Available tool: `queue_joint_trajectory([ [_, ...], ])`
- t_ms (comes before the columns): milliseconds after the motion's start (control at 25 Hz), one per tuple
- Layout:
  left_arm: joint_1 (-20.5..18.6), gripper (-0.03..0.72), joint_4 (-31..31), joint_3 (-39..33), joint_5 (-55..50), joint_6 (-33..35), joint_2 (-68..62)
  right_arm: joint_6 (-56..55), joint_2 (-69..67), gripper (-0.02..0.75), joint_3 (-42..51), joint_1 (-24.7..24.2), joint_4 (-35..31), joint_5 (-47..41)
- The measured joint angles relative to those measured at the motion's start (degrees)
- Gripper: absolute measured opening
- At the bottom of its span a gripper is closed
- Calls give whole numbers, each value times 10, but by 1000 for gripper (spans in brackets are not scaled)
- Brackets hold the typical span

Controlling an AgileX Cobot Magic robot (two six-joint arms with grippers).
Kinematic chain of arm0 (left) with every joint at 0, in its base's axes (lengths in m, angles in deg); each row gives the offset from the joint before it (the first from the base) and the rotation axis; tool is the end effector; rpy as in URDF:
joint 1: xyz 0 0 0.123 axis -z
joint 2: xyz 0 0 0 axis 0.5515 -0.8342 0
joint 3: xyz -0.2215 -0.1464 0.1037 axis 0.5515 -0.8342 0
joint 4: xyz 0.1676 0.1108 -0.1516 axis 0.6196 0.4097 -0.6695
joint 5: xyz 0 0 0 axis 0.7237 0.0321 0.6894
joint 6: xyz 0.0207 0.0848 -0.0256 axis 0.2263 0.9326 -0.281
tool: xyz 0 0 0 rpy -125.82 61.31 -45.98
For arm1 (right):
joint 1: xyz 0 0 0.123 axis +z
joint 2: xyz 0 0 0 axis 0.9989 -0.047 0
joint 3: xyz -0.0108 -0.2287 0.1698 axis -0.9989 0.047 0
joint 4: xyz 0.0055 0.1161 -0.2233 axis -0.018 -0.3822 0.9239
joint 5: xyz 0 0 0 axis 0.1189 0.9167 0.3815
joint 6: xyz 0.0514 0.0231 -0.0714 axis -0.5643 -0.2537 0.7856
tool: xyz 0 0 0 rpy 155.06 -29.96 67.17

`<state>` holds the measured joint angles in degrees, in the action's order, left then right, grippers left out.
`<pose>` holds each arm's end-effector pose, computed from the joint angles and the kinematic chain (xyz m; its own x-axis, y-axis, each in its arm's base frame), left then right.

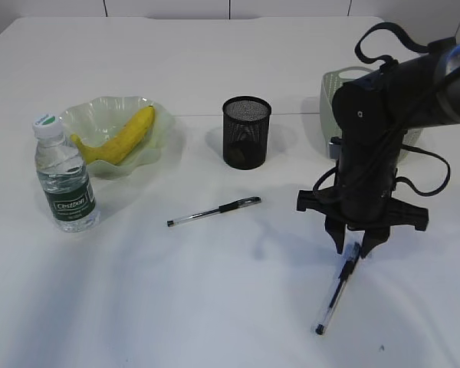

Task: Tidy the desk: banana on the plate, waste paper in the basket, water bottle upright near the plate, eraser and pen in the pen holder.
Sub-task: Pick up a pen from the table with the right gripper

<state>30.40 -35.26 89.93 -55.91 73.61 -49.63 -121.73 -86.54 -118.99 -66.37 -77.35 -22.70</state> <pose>0.2482 -0.0039 0.4083 -0.0035 -0.1380 -0.9904 0.1366 0.9811 -0.1372 0.3512 0.1226 0.1454 -0.9273 0.3680 -0.0679 0.3734 0.9222 -0.1008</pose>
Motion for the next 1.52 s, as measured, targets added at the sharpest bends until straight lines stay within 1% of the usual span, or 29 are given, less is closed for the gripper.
queue_joint_trajectory([
  [640, 0, 239, 0, 0, 0, 0, 0, -13, 0, 241, 0, 0, 0, 15],
  [1120, 0, 239, 0, 0, 0, 0, 0, -14, 0, 241, 0, 0, 16, 14],
  [1160, 0, 239, 0, 0, 0, 0, 0, -14, 0, 258, 0, 0, 17, 13],
  [1520, 0, 239, 0, 0, 0, 0, 0, -20, -1, 249, 0, 0, 20, 13],
])
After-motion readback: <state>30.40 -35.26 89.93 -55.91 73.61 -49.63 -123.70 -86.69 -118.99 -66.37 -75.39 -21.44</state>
